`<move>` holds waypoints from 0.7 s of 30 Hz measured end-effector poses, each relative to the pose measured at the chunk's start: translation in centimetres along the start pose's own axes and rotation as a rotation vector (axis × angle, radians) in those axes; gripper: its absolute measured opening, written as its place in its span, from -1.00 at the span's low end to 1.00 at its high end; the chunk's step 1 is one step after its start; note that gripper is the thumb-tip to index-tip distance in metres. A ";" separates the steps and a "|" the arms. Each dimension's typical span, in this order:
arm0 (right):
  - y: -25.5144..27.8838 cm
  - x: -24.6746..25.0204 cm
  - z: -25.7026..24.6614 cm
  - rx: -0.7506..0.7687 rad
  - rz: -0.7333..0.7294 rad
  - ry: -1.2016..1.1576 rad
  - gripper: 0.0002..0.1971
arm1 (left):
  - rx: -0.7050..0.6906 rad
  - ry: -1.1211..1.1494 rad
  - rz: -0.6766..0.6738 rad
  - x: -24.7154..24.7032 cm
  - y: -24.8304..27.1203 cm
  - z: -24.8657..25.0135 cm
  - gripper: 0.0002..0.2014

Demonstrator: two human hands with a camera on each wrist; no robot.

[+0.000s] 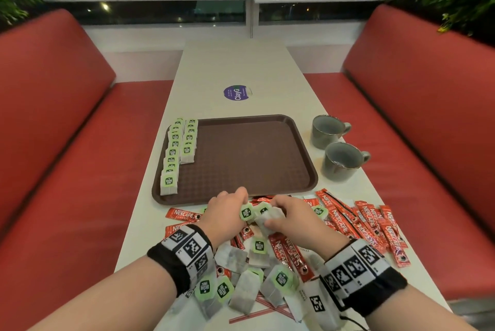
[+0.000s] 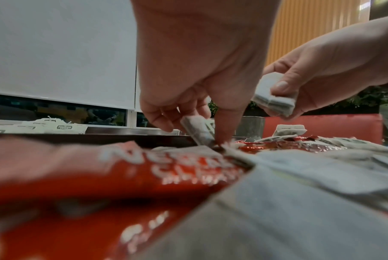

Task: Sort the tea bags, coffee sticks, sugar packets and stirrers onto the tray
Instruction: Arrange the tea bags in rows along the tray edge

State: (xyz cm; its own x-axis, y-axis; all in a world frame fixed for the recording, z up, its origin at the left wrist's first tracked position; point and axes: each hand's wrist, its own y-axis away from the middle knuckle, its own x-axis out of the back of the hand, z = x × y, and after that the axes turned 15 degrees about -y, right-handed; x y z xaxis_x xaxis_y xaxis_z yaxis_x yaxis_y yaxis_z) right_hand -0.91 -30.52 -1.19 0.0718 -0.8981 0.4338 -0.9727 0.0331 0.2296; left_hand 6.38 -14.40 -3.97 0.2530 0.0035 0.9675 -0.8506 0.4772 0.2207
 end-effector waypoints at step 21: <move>0.0 -1.9 -3.3 -0.043 -0.041 -0.575 -0.92 | 0.105 1.292 -0.261 3.4 4.5 -4.4 -0.74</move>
State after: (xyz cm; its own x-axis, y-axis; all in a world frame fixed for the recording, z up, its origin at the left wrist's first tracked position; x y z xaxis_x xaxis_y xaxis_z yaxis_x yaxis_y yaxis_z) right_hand -0.26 -27.32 0.87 -0.0338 -0.9925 -0.1171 -0.9610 0.0001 0.2764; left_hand 5.44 -8.43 -0.24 0.6179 0.7806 0.0945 -0.7271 0.5216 0.4463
